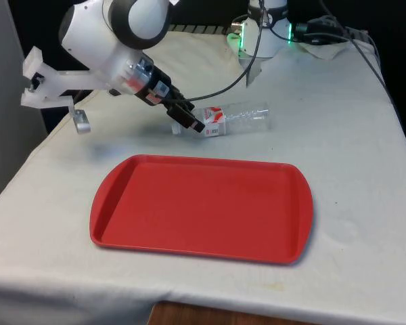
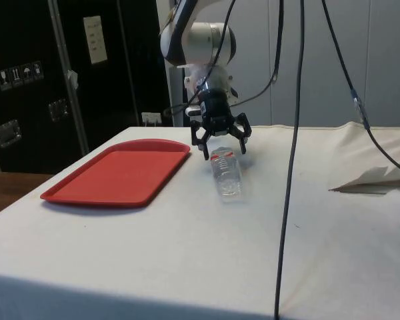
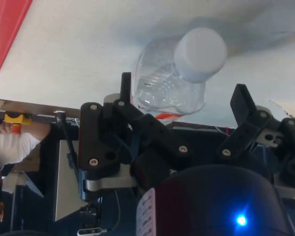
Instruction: Place the bottle upright on the tray.
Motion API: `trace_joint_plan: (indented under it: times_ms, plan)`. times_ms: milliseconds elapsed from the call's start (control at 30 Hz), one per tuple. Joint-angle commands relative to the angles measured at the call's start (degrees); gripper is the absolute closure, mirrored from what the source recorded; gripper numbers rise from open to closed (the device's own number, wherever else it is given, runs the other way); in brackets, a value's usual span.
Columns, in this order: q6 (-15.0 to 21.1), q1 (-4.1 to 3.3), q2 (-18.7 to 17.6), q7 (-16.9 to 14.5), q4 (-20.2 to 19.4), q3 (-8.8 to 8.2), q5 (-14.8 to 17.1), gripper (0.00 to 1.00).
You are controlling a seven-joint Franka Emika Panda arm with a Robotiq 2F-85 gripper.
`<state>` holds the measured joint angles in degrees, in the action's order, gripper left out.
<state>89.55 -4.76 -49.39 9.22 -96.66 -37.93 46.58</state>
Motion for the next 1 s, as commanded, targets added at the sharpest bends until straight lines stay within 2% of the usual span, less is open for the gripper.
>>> trace_joint_plan:
  times_ms: [0, 333, 367, 433, 467, 500, 733, 833, 967]
  plan:
    - [-0.7, 0.46, -0.2, 0.1, 0.6, 0.23, 0.2, 0.0]
    - [-3.0, 0.92, -2.5, -0.2, 2.4, 0.06, 1.7, 0.0]
    - [-3.3, 0.92, -2.8, -0.2, 2.6, 0.0, 1.8, 0.0]
    - [-2.8, 0.29, -2.7, -0.3, 2.2, -0.57, 1.8, 0.0]
    - [-3.7, 0.69, -3.0, -0.2, 3.0, -0.46, 2.1, 0.0]
    - [-3.7, 0.46, -3.3, -0.2, 3.3, -0.74, 2.2, 0.0]
    - [-3.3, 0.23, -3.3, -0.4, 2.9, -0.92, 2.1, 0.0]
    - [-3.4, 0.52, -3.8, -0.7, 3.1, -0.52, 2.5, 0.0]
    - [-3.6, 0.52, -4.4, -1.1, 3.2, -0.57, 3.0, 0.0]
